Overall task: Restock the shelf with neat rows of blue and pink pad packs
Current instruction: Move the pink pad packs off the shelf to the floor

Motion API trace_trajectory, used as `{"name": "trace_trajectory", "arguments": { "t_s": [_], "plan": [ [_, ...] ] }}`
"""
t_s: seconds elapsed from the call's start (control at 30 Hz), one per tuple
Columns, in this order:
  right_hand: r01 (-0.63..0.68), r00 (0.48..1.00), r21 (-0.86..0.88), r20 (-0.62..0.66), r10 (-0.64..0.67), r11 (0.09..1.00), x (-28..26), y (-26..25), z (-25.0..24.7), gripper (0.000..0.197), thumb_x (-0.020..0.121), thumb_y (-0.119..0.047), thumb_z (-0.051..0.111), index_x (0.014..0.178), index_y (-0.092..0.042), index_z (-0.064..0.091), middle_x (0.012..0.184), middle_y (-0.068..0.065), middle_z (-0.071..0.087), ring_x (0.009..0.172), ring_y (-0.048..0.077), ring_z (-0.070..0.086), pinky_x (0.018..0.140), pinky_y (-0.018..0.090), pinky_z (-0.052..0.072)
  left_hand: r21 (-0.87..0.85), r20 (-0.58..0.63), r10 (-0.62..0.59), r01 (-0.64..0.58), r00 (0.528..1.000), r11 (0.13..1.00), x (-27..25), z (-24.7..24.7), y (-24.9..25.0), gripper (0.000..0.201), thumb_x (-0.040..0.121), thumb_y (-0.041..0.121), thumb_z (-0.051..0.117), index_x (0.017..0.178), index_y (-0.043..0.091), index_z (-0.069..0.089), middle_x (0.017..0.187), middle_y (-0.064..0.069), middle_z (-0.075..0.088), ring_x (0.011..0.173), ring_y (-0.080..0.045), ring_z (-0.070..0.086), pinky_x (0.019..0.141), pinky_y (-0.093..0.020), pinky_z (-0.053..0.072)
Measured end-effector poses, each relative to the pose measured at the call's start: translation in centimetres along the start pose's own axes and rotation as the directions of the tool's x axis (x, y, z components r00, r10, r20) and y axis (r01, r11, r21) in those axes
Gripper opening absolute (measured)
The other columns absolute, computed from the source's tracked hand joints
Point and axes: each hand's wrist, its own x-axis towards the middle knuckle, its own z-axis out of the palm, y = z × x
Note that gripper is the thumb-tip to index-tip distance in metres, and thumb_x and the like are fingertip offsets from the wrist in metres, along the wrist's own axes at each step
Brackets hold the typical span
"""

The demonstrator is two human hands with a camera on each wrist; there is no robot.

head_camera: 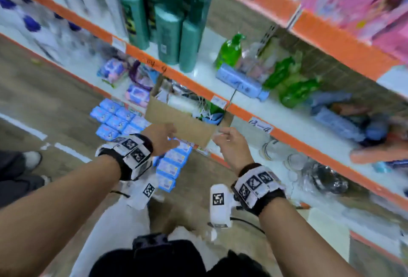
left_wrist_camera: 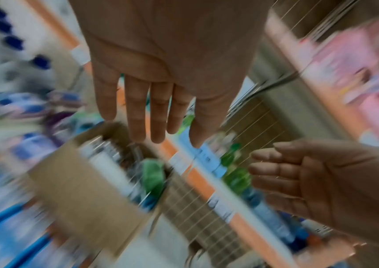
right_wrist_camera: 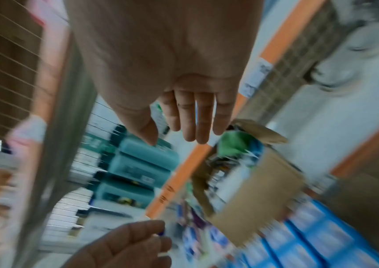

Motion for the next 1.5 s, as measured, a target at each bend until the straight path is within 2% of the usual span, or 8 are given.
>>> {"name": "trace_trajectory", "arguments": {
  "t_s": [0.23, 0.43, 0.73, 0.9, 1.03, 1.1, 1.3, 1.5],
  "plan": [
    [0.422, 0.866, 0.008, -0.299, -0.401, 0.906, 0.5, -17.6, -6.4, 0.017, 0.087, -0.008, 0.059, 0.104, -0.01, 0.056, 0.088, -0.004, 0.056, 0.077, 0.002, 0.051, 0.063, 0.0, 0.04, 0.082, -0.326, 0.453, -0.453, 0.83, 0.888, 1.4, -17.5, 11.3, 0.036, 0.086, 0.03, 0.063, 0.118, 0.016, 0.056, 0.1, 0.007, 0.06, 0.095, -0.016, 0.059, 0.086, -0.028, 0.046],
    [0.461, 0.642, -0.278, -0.552, -0.533, 0.843, 3.4, -23.5, -9.9, 0.028, 0.088, -0.016, 0.059, 0.115, -0.01, 0.057, 0.11, -0.001, 0.054, 0.1, 0.012, 0.049, 0.087, 0.023, 0.038, 0.111, -0.447, 0.626, -0.655, 0.639, 0.747, 3.9, -24.6, 16.9, 0.034, 0.081, 0.029, 0.066, 0.112, 0.018, 0.06, 0.095, 0.009, 0.06, 0.089, -0.012, 0.056, 0.082, -0.026, 0.044],
    [0.262, 0.784, -0.612, -0.316, -0.534, 0.746, 11.8, -25.2, -4.0, 0.061, 0.084, -0.049, 0.055, 0.134, -0.018, 0.041, 0.134, 0.003, 0.047, 0.126, 0.022, 0.038, 0.107, 0.035, 0.024, 0.323, -0.523, 0.446, -0.315, 0.727, 0.892, 10.4, -32.2, 15.5, 0.049, 0.083, 0.033, 0.062, 0.127, 0.015, 0.051, 0.129, -0.007, 0.053, 0.118, -0.024, 0.048, 0.099, -0.035, 0.04],
    [0.191, 0.768, -0.778, -0.261, -0.585, 0.599, 13.4, -24.0, -3.2, 0.07, 0.08, -0.066, 0.042, 0.138, -0.027, 0.032, 0.138, -0.007, 0.038, 0.13, 0.017, 0.027, 0.11, 0.041, 0.004, 0.382, -0.785, 0.319, 0.01, 0.532, 0.924, 13.0, -37.5, 13.5, 0.069, 0.071, 0.047, 0.069, 0.129, 0.021, 0.043, 0.137, -0.013, 0.037, 0.128, -0.031, 0.03, 0.102, -0.046, 0.028],
    [0.173, 0.762, -0.797, -0.264, -0.592, 0.578, 13.5, -23.9, -3.1, 0.07, 0.079, -0.068, 0.041, 0.136, -0.028, 0.033, 0.137, -0.008, 0.037, 0.129, 0.017, 0.026, 0.109, 0.042, 0.001, 0.205, -0.707, 0.048, 0.139, 0.705, 0.969, 14.9, -40.3, 11.6, 0.099, 0.07, 0.057, 0.07, 0.146, 0.03, 0.013, 0.155, -0.017, -0.002, 0.143, -0.035, 0.003, 0.111, -0.057, 0.012],
    [0.181, 0.753, -0.793, -0.27, -0.601, 0.582, 13.6, -23.9, -3.1, 0.07, 0.078, -0.068, 0.041, 0.135, -0.028, 0.035, 0.135, -0.007, 0.037, 0.128, 0.018, 0.026, 0.109, 0.042, 0.0, 0.111, -0.638, -0.034, 0.135, 0.769, 0.985, 15.6, -40.9, 10.9, 0.1, 0.068, 0.053, 0.073, 0.146, 0.026, 0.015, 0.152, -0.018, 0.002, 0.138, -0.04, 0.019, 0.109, -0.052, 0.027],
    [0.21, 0.764, -0.758, -0.267, -0.587, 0.618, 13.6, -24.0, -3.1, 0.072, 0.076, -0.073, 0.038, 0.133, -0.028, 0.038, 0.136, -0.008, 0.039, 0.129, 0.018, 0.026, 0.108, 0.041, -0.003, 0.116, -0.658, 0.099, -0.029, 0.747, 0.993, 13.5, -39.0, 11.8, 0.089, 0.051, 0.054, 0.08, 0.125, 0.026, 0.039, 0.114, -0.01, 0.036, 0.11, -0.033, 0.047, 0.092, -0.039, 0.044],
    [0.411, 0.851, -0.192, -0.27, -0.451, 0.891, 10.6, -25.7, -5.0, 0.064, 0.085, -0.054, 0.052, 0.139, -0.025, 0.033, 0.133, 0.0, 0.049, 0.129, 0.018, 0.039, 0.108, 0.034, 0.021, 0.056, -0.74, 0.323, -0.425, 0.59, 0.903, 7.4, -33.4, 14.2, 0.083, 0.046, 0.045, 0.085, 0.118, 0.027, 0.048, 0.103, 0.003, 0.032, 0.105, -0.022, 0.047, 0.096, -0.026, 0.038]
  ]
}}
